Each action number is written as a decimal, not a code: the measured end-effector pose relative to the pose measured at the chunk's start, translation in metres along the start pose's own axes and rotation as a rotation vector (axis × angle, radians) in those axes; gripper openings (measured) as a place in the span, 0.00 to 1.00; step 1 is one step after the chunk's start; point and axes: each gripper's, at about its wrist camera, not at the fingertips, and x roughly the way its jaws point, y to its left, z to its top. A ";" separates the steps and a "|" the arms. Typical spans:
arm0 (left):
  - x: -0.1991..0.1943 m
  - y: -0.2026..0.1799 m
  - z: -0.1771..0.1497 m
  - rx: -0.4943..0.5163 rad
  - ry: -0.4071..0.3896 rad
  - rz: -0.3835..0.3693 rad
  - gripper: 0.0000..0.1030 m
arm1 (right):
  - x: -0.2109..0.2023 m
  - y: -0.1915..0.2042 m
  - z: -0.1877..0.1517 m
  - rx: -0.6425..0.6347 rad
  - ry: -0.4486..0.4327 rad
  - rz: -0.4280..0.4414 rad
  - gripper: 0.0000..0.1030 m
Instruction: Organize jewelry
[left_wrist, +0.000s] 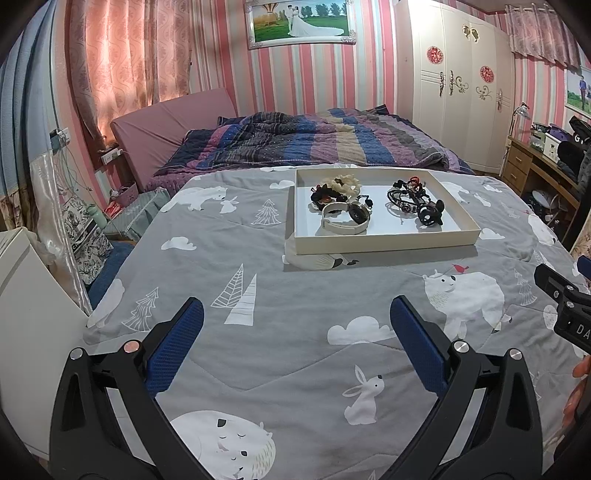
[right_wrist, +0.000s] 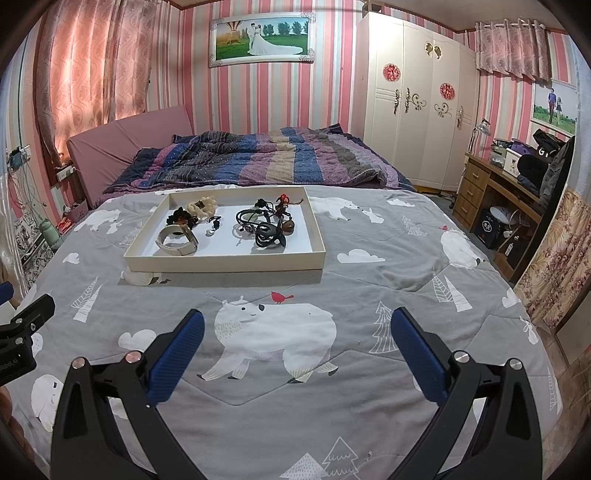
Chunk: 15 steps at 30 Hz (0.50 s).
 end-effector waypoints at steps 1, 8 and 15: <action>0.000 0.000 0.000 0.000 0.001 0.000 0.97 | 0.000 0.001 0.001 -0.001 -0.001 -0.001 0.98; 0.001 0.000 0.000 0.001 0.003 -0.017 0.97 | 0.001 0.001 -0.001 -0.007 -0.003 -0.005 0.98; 0.008 0.001 0.000 -0.006 0.039 -0.049 0.97 | 0.002 0.000 0.000 -0.008 -0.001 -0.005 0.98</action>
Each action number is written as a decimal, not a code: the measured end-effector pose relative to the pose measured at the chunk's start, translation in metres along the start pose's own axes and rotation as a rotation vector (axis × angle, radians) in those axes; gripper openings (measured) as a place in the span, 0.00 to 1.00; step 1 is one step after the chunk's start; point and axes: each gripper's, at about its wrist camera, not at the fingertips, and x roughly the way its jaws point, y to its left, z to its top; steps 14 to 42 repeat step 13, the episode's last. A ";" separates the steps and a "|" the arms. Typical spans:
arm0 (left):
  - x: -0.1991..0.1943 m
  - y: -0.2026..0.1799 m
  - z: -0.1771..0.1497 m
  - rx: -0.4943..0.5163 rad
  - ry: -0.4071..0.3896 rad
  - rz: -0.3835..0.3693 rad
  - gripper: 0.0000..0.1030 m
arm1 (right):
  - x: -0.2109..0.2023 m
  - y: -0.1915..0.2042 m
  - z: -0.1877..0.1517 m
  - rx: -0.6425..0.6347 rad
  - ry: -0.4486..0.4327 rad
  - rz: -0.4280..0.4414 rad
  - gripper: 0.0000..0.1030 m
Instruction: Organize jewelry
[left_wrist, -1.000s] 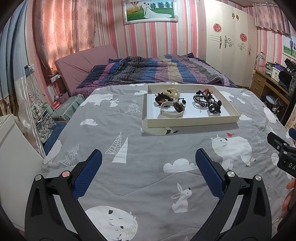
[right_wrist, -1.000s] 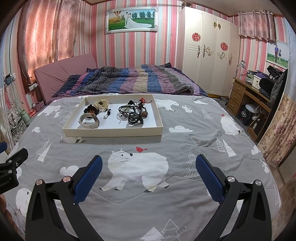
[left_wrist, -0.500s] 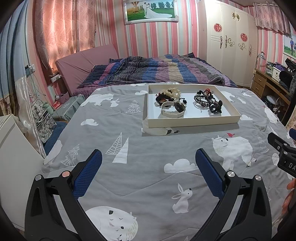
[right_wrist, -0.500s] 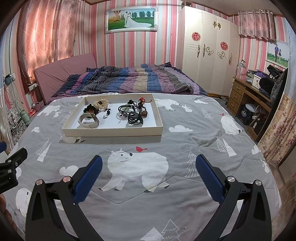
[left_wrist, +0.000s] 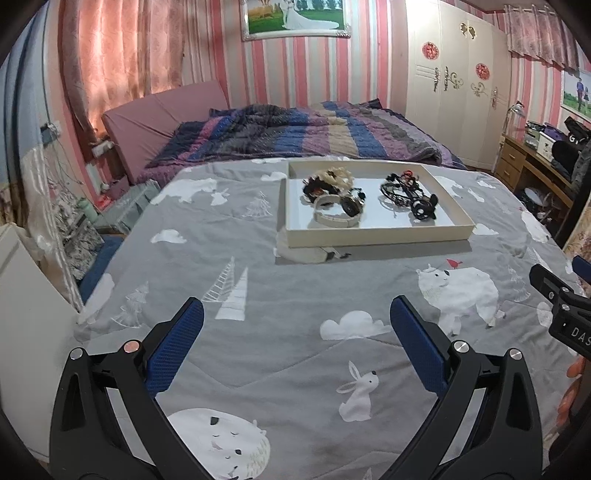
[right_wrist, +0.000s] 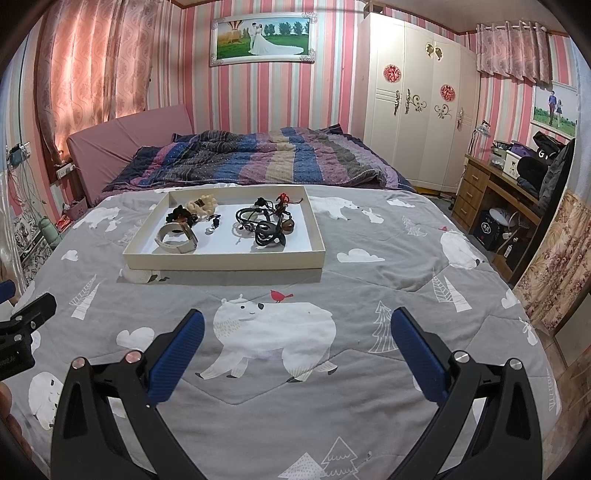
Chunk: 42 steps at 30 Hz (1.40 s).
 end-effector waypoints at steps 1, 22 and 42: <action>0.000 0.000 0.000 -0.002 0.002 0.000 0.97 | 0.000 0.000 0.000 -0.001 0.000 0.000 0.98; -0.003 -0.006 -0.002 0.020 -0.009 0.063 0.97 | 0.002 -0.002 -0.002 0.003 0.009 0.001 0.98; -0.003 -0.006 -0.002 0.020 -0.009 0.063 0.97 | 0.002 -0.002 -0.002 0.003 0.009 0.001 0.98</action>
